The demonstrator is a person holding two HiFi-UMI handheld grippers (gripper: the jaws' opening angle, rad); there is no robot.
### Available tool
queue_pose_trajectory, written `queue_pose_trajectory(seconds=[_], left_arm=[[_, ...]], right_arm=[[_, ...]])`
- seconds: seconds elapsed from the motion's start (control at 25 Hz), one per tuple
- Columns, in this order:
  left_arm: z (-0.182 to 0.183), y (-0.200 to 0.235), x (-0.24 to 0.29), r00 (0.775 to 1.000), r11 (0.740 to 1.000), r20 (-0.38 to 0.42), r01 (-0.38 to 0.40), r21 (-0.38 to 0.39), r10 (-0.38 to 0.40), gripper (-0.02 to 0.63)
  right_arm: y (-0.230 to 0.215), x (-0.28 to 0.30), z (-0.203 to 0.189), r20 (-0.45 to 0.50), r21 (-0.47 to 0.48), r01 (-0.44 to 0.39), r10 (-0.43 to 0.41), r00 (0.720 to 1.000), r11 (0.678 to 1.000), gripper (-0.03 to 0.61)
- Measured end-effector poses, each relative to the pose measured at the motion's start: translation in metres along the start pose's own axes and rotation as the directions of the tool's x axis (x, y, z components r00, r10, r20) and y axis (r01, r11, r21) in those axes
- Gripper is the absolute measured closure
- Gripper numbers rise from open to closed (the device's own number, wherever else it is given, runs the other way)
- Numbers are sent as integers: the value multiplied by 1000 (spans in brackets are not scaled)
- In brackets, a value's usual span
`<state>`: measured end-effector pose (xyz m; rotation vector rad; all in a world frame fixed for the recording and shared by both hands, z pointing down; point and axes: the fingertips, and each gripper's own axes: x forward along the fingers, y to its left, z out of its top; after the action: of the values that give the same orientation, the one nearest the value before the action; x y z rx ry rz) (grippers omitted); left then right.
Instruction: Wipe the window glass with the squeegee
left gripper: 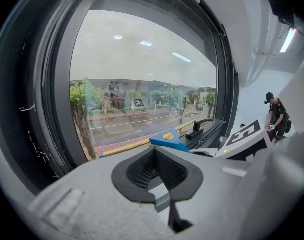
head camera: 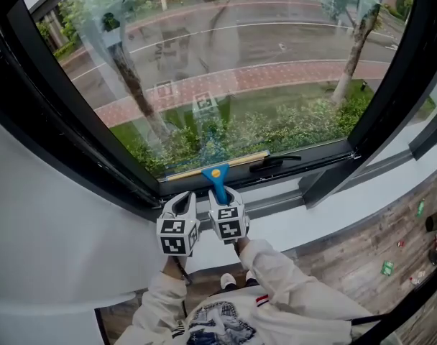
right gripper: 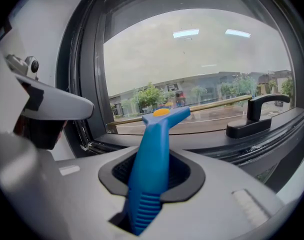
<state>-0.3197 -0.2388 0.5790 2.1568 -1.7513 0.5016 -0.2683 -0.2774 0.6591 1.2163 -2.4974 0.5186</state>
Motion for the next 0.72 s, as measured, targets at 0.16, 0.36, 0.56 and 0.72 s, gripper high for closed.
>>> queue_pose_trajectory(seconds=[0.16,0.36,0.56,0.72], left_arm=[[-4,0,-2,1000,1000,-6,0,-4,0,614],[-6,4,-5,1000,1000,-8,-5,-8,5,614],[-10,3,-5,1000,1000,-13,1,-12,-1,614],[-9,1,-3,1000,1000,-10,13,-9,-13,614]], right_arm=[[8,1,0,2,13,-15,15,1000,1000,463],[9,1,0,6,24,-19,18,1000,1000,463],[11,1,0,6,24,-28,28,1000,999,463],[13,2,0,5,28,-34,33,999,999,465]])
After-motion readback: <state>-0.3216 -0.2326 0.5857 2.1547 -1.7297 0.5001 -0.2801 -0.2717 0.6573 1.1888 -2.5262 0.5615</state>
